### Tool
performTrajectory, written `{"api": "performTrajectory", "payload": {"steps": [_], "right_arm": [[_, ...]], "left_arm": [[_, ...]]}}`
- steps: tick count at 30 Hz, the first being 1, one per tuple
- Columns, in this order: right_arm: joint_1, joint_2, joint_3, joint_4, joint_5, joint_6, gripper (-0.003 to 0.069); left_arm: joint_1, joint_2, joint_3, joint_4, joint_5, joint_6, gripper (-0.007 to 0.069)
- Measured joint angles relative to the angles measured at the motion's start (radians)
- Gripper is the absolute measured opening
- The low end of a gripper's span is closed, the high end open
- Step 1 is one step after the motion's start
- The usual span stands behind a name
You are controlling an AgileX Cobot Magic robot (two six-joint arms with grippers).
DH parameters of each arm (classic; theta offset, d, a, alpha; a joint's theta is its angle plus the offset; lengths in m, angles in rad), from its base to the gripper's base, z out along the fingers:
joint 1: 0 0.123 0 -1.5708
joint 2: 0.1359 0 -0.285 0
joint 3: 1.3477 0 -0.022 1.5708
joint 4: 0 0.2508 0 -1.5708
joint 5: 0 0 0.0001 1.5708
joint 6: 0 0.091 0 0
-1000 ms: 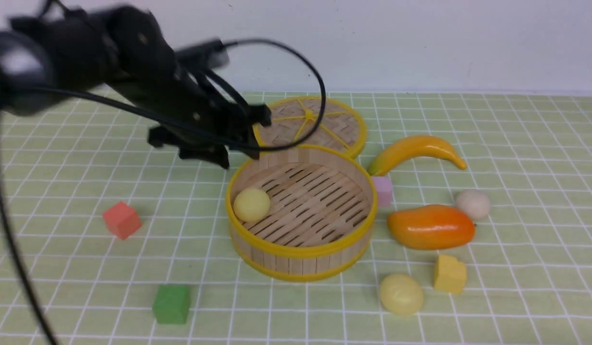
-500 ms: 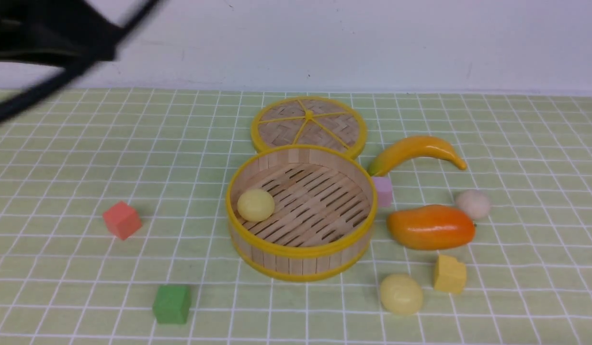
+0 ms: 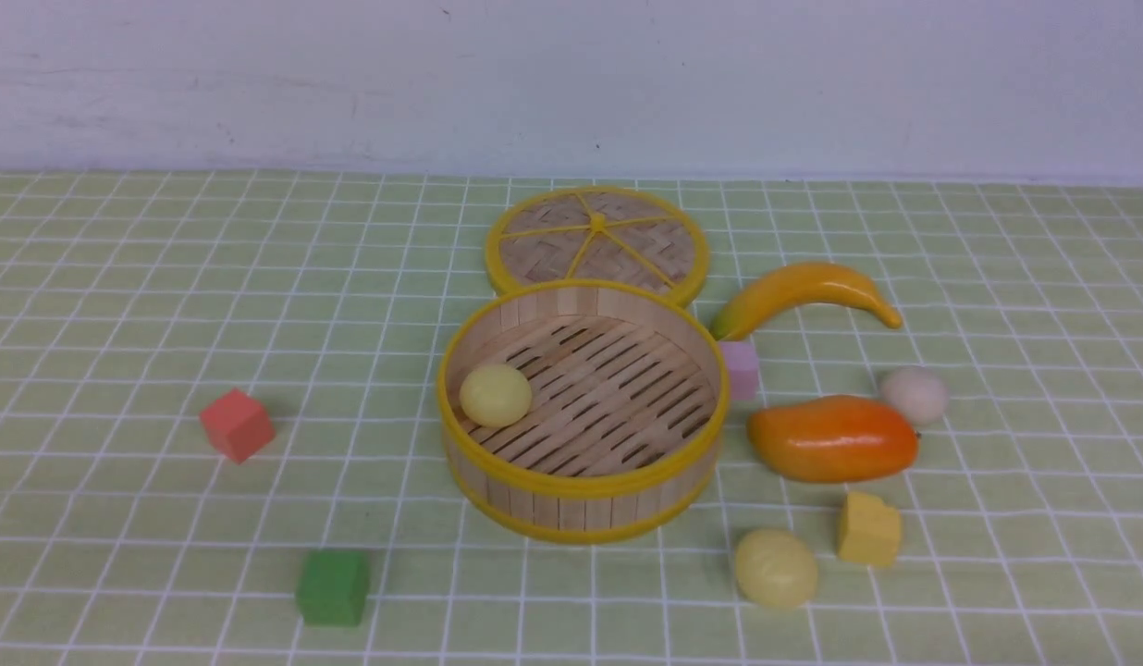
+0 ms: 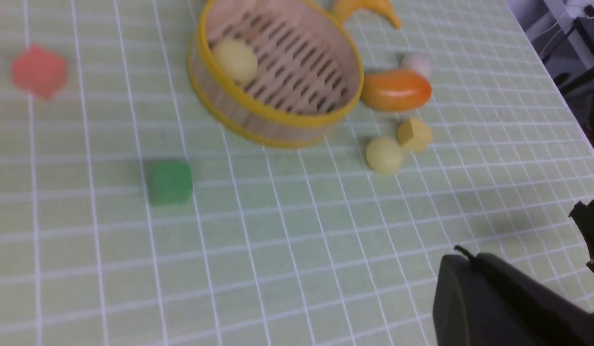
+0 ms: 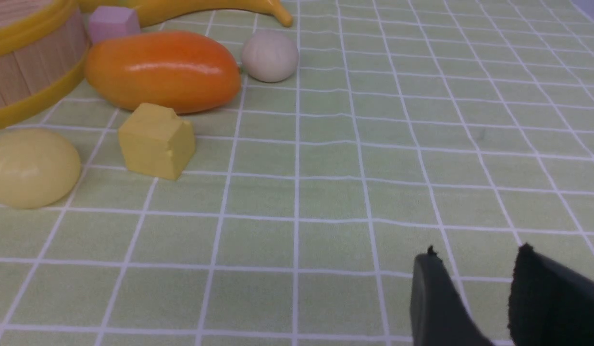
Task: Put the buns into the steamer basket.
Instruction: Use the right arm to grab a steamed stuffed bun
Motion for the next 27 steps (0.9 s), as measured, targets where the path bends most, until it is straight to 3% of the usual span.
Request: {"api": "performTrajectory", "payload": {"steps": [6, 12, 17, 27], "right_arm": [[0.0, 0.0, 0.0, 0.0, 0.0, 0.0, 0.0241], [0.0, 0.0, 0.0, 0.0, 0.0, 0.0, 0.0241], [0.0, 0.0, 0.0, 0.0, 0.0, 0.0, 0.0241], [0.0, 0.0, 0.0, 0.0, 0.0, 0.0, 0.0241]], "left_arm": [[0.0, -0.037, 0.101, -0.02, 0.02, -0.07, -0.0013], [0.0, -0.039, 0.107, 0.104, -0.012, -0.07, -0.0013], [0.0, -0.039, 0.107, 0.193, -0.144, -0.07, -0.0013], [0.0, -0.04, 0.224, 0.304, -0.635, -0.07, -0.0013]]}}
